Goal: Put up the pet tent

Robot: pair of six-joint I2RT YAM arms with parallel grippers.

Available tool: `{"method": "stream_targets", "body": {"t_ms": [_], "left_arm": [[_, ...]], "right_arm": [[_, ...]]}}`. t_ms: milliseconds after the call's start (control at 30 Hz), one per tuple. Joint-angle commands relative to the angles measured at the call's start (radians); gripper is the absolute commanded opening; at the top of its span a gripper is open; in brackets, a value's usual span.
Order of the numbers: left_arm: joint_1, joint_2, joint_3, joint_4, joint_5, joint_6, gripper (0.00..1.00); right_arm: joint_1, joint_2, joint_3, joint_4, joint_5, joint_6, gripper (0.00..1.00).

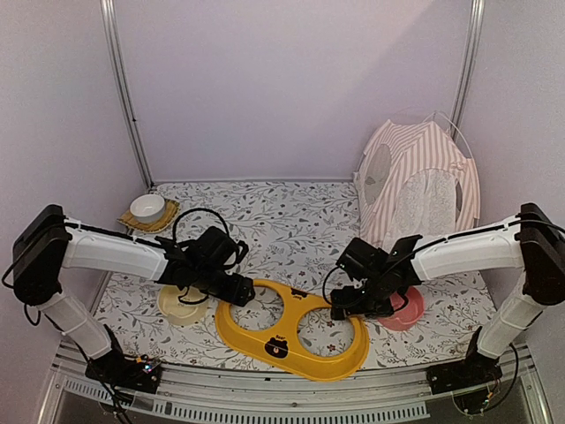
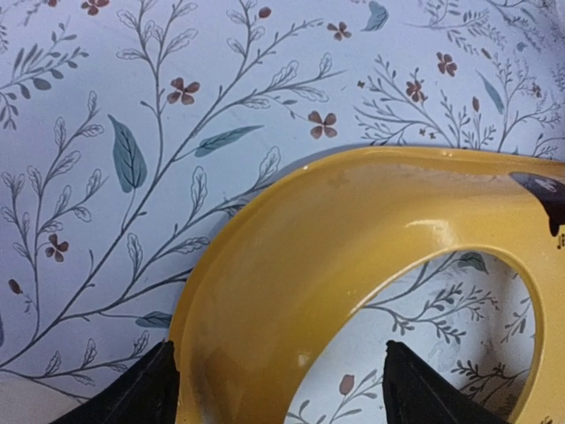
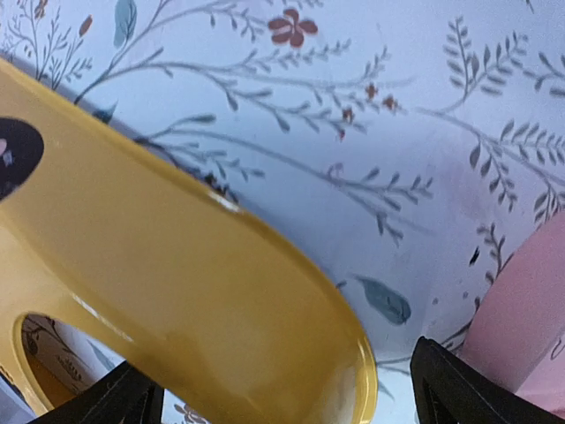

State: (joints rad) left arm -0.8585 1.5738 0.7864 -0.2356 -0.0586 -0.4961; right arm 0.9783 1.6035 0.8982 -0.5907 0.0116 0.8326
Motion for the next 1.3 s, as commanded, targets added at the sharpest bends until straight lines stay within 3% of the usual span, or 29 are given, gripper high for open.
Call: {"method": "stream_targets", "body": {"t_ms": [0,333,867,1267], "left_arm": [[0.017,0.038,0.023,0.022,-0.01,0.033,0.8],[0.072,0.105,0.077,0.036,-0.043,0.064,0.79],[0.205,0.219,0.213,0.086,-0.012,0.059,0.8],[0.247,0.143,0.262,0.074,-0.024,0.087,0.84]], "right_arm": [[-0.066,0.083,0.09,0.053,0.065,-0.124,0.99],[-0.134,0.23,0.3,0.081,0.09,-0.262,0.99],[-0.265,0.437,0.6,0.107,0.035,-0.319,0.99],[-0.267,0.286,0.616,0.034,0.074,-0.351,0.99]]}}
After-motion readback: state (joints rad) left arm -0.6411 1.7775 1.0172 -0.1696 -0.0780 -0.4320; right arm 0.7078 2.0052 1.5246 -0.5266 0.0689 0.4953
